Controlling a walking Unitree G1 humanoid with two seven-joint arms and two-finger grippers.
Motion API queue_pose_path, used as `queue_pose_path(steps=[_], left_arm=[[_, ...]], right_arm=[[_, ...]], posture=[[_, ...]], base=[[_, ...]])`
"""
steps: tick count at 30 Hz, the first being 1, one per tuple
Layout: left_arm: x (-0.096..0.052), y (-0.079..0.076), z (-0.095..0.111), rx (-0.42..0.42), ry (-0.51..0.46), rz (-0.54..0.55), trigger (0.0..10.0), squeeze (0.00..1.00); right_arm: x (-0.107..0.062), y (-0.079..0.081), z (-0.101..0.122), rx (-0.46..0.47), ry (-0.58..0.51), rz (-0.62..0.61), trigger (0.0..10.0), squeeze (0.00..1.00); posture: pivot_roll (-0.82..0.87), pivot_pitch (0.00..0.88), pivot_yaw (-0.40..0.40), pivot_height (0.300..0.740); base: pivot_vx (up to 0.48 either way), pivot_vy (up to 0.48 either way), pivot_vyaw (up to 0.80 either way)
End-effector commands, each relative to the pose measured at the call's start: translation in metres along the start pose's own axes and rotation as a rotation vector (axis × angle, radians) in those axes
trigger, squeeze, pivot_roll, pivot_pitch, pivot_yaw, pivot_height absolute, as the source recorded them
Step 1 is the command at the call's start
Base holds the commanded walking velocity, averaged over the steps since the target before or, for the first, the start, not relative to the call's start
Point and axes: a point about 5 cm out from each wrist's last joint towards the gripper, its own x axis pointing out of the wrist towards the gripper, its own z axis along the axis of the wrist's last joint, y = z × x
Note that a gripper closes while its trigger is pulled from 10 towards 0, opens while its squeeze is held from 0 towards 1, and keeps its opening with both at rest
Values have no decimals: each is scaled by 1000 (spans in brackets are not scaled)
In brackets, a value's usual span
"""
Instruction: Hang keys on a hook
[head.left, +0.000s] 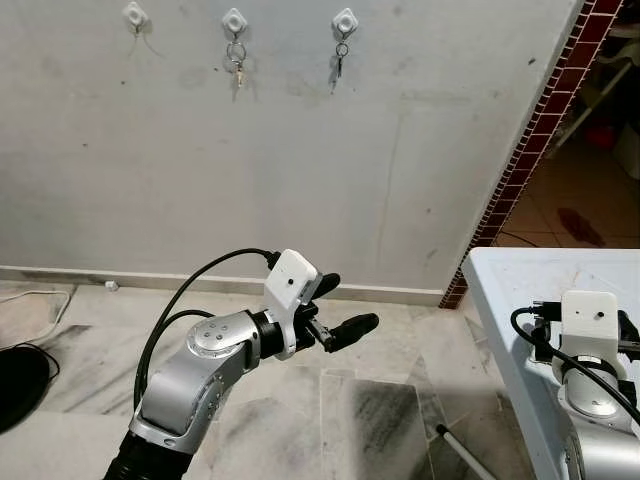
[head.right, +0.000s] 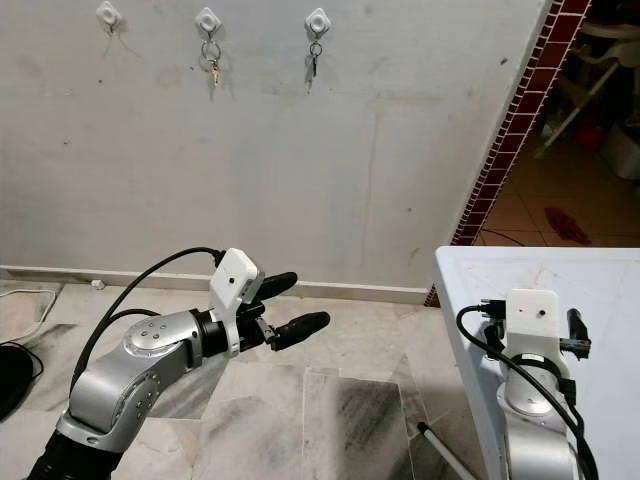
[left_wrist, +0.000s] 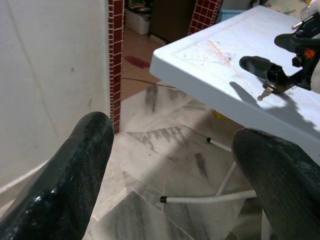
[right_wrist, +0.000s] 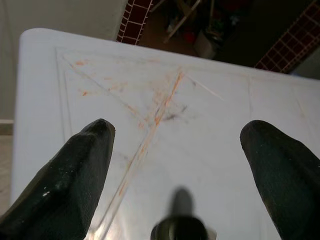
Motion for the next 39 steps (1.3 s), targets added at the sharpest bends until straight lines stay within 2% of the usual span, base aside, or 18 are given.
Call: queue_pose_path(steps=[1,7,20,26,31,35,39], left_arm=[[1,0,1,13,-2,7,10000,0],[0,3,2,16,-8,32,10000,0],[0,8,17,21,-100,128,10000,0],[-7,10,11,33,-75,139,10000,0],[-5,10,10,43,-59,124,10000,0],[-1,7,10,62,-51,113,10000,0],[4,5,11,52,-73,107,10000,0]], right_arm=[[-2,-1,4,8,-17,2,10000,0],[-3,1,6,25,-33,19,10000,0],[-7,4,16,51,-89,41,10000,0],[-9,-5,11,39,-83,36,10000,0],[-9,-11,10,37,-79,26,10000,0],[-10,-11,10,47,-73,29,10000,0],[-11,-3,18,69,-113,60,10000,0]], posture=[[53,0,-8,740],[53,0,-9,740],[56,0,-11,740],[60,0,-17,740],[60,0,-17,740],[54,0,-20,740],[50,0,-18,740]], base=[[0,0,-725],[0,0,-730],[0,0,-730],[0,0,-726],[0,0,-725],[0,0,-725],[0,0,-359]])
